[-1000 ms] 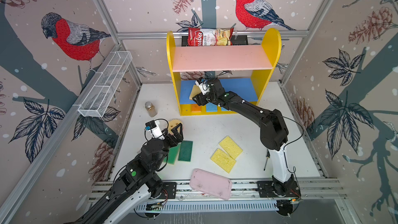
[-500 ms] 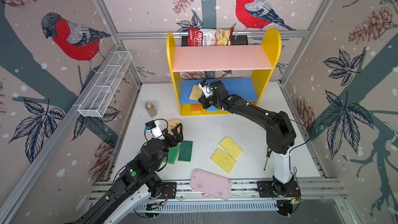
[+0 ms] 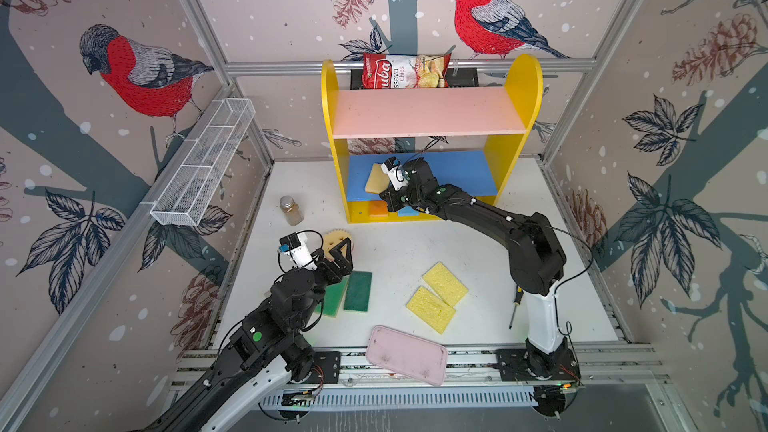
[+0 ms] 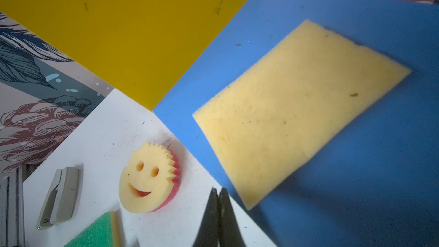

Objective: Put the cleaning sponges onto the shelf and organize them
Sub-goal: 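Open the right gripper and withdraw it from the yellow sponge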

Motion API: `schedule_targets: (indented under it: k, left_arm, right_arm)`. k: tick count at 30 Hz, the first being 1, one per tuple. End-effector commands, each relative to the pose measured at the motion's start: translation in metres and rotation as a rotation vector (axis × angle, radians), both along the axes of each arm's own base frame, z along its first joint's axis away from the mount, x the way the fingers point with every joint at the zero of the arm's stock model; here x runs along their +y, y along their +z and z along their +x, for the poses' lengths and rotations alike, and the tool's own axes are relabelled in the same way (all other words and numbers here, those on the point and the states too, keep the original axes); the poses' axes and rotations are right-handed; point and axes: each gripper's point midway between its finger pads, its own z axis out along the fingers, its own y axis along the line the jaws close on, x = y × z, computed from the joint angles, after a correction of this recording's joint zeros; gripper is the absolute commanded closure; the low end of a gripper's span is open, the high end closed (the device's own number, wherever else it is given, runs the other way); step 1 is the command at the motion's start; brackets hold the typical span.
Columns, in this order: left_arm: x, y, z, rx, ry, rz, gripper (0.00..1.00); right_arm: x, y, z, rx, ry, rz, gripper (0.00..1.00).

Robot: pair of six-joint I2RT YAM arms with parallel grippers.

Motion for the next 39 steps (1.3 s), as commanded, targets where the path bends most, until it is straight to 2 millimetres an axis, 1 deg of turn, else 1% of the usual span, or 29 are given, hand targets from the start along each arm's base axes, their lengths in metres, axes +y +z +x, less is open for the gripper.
schedule_targets:
  k: [1,6,11,16,34,39]
  left_arm:
    - [0.002,0.003,0.002,-0.011,0.012,0.001,0.03]
    - [0.001,0.002,0.003,-0.011,0.015,0.010,0.03]
    - [0.001,0.002,0.004,-0.011,0.019,0.013,0.03]
    - [0.000,0.001,0.005,-0.010,0.018,0.016,0.03]
    - [-0.002,0.002,0.006,-0.009,0.012,0.011,0.03]
    - [-0.002,0.003,0.006,-0.010,0.012,0.010,0.03]
  right_arm:
    - [0.001,0.003,0.008,-0.005,-0.012,0.005,0.99]
    - [0.002,-0.001,0.015,-0.006,-0.020,-0.005,0.99]
    - [0.000,0.000,0.020,-0.009,-0.036,-0.012,0.99]
    - [-0.003,-0.003,0.020,-0.005,-0.042,-0.019,0.99]
    - [-0.015,0.001,0.029,-0.008,-0.071,-0.013,0.99]
    - [-0.014,0.003,0.024,-0.001,-0.062,-0.003,0.99]
